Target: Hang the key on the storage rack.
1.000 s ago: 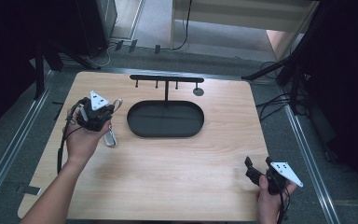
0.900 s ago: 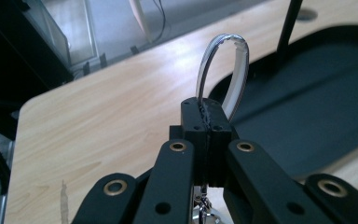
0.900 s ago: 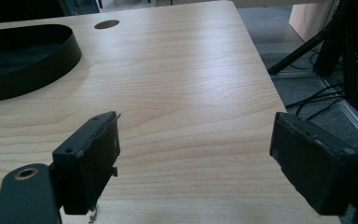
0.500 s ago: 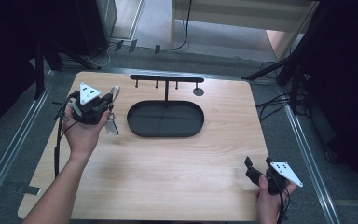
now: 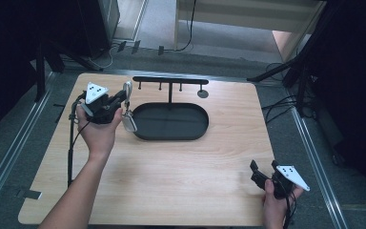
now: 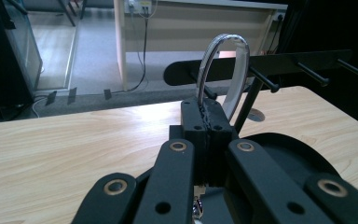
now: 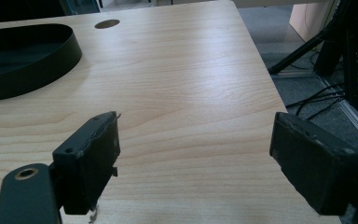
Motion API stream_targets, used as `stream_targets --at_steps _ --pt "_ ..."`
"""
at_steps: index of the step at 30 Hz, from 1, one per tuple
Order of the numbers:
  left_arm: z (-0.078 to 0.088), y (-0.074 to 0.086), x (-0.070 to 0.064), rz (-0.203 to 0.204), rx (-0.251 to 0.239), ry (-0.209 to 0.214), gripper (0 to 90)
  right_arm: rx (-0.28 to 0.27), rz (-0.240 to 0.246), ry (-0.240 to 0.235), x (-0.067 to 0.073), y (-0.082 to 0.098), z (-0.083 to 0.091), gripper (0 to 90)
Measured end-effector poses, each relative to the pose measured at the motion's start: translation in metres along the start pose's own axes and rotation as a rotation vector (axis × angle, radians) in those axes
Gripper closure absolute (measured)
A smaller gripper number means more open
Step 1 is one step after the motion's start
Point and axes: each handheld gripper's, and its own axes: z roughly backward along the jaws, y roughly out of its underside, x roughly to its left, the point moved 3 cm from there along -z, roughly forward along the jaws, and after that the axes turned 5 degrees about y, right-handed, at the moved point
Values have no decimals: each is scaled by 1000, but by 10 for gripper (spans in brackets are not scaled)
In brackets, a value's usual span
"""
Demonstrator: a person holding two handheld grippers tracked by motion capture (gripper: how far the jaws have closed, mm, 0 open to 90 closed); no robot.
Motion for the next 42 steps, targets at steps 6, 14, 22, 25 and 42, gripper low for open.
stream_targets --at_steps 6,14,22,25,42 --pt "-11 5 -7 -11 12 -10 900 1 1 0 0 0 0 158" --pt "-28 12 -13 13 29 -26 900 -1 -4 0 0 0 0 158" --pt "-38 16 -10 23 57 -61 900 -1 -9 -5 -1 0 0 158" --pt "-41 15 -11 18 58 -62 900 2 -11 -5 0 0 0 158" --pt "-55 16 -9 27 75 -100 900 -2 -14 -5 -1 0 0 159"
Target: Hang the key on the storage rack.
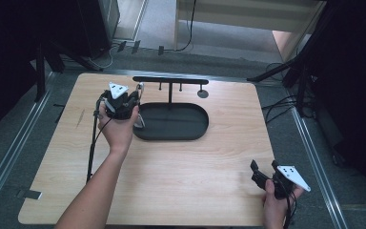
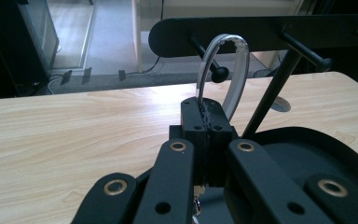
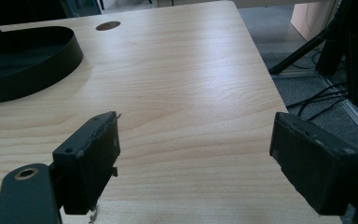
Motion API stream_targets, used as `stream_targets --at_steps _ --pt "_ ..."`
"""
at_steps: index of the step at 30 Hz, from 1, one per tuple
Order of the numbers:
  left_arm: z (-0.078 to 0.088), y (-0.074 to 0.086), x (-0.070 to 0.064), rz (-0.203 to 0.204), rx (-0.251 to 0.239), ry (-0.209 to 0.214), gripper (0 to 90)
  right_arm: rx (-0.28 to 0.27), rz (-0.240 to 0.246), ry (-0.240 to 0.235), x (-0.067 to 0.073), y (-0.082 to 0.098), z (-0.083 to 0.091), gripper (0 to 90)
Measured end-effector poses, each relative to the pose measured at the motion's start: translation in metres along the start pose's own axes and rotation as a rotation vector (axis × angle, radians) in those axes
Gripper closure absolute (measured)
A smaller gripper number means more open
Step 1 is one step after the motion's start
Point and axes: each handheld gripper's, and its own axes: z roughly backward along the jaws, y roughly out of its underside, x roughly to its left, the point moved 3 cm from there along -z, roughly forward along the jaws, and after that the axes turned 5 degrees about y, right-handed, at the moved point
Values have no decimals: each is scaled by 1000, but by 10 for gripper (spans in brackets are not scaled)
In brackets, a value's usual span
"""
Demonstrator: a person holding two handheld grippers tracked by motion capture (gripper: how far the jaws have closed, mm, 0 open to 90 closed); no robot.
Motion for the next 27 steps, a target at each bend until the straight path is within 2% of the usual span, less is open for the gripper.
stream_targets --at_steps 18,27 --pt "-13 -1 5 32 -2 -17 900 0 -2 0 0 0 0 158" --pt "-20 -4 5 25 6 -37 900 -1 -5 -2 0 0 0 158"
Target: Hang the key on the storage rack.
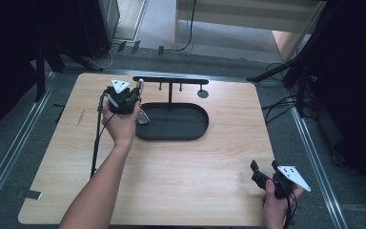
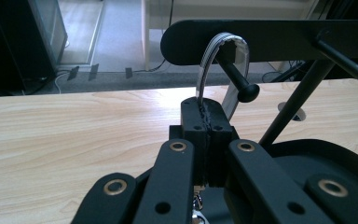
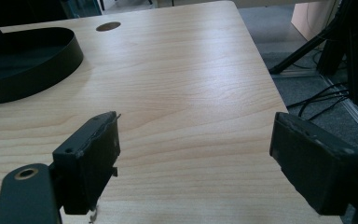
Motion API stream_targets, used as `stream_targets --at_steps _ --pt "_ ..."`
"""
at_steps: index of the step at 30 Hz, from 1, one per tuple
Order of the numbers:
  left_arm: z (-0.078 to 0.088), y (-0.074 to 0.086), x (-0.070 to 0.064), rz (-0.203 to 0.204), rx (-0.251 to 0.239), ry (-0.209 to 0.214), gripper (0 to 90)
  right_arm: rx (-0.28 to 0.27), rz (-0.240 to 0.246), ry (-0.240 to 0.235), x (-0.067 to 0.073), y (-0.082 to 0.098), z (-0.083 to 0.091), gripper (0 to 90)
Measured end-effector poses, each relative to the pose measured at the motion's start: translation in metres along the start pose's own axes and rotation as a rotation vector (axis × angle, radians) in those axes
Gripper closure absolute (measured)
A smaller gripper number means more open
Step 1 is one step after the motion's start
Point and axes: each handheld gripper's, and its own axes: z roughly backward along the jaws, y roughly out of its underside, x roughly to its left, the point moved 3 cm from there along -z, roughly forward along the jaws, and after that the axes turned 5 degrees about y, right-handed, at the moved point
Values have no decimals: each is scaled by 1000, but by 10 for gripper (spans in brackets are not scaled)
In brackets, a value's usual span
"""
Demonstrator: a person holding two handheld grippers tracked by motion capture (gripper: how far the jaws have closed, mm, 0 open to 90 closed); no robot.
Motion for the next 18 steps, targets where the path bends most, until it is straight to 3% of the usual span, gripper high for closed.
stream_targets --at_steps 14,18 --pt "-4 4 3 -8 29 0 887 0 1 0 0 0 0 159" --pt "-2 3 1 -19 25 2 826 2 2 2 0 0 0 158"
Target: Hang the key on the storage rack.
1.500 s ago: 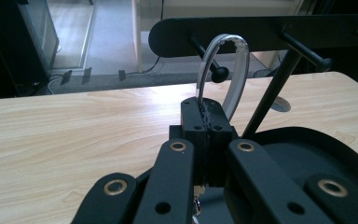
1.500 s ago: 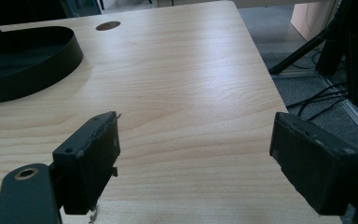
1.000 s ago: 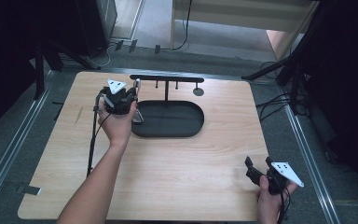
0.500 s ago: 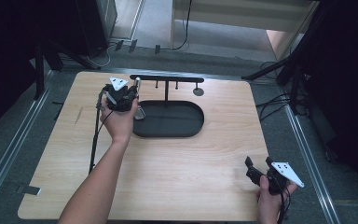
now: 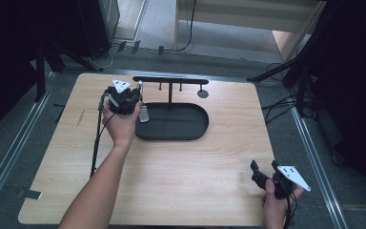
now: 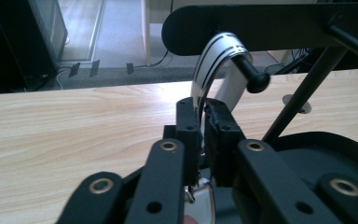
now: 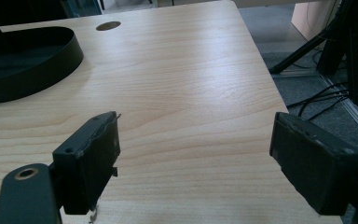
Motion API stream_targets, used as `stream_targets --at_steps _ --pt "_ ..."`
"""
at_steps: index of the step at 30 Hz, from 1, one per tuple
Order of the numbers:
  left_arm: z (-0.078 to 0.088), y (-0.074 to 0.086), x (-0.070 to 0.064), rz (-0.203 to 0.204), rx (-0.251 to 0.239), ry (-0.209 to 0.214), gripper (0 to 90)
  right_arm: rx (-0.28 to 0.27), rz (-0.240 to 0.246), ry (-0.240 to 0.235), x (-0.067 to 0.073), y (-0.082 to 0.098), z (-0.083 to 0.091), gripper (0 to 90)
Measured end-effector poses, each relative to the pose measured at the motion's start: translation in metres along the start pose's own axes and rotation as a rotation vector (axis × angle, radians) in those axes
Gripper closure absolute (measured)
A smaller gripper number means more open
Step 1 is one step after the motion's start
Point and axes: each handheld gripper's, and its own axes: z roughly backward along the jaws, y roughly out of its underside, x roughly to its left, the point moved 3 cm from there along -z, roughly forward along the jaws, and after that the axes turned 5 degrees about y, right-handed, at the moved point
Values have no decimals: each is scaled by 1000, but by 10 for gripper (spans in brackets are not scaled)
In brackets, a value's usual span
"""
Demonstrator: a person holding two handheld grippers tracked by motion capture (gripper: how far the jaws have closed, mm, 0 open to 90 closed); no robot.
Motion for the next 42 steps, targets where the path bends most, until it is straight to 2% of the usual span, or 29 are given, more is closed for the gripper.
stream_targets --at_steps 4,10,12,13,17,22,23,27,30,31,33,34,35,42 --pt "3 2 1 6 15 30 760 3 3 -1 0 0 0 158" --pt "10 7 7 8 19 45 700 4 3 -1 1 0 0 158" --pt "13 7 9 15 19 56 637 4 7 -1 1 0 0 159" --pt "19 7 12 14 12 70 629 4 8 0 1 0 0 159" --pt "31 4 17 2 -1 74 583 4 12 2 1 0 0 159" --pt "44 1 21 18 -29 72 447 5 16 4 2 0 0 160" --pt "50 1 25 31 -35 80 415 0 17 6 1 0 0 168" --pt "58 4 30 34 -28 75 271 4 16 9 2 0 0 169" --pt "64 8 34 41 -31 87 195 3 20 10 3 0 0 169" --pt "67 9 36 42 -30 92 195 3 21 10 3 0 0 169" --pt "72 13 39 42 -35 111 83 3 20 11 3 0 0 169" --pt "75 15 41 39 -41 116 83 3 20 11 3 0 0 169" --pt "80 19 44 42 -44 133 0 3 19 13 2 0 0 169" --pt "95 35 50 51 -55 144 0 1 19 16 3 0 0 168"
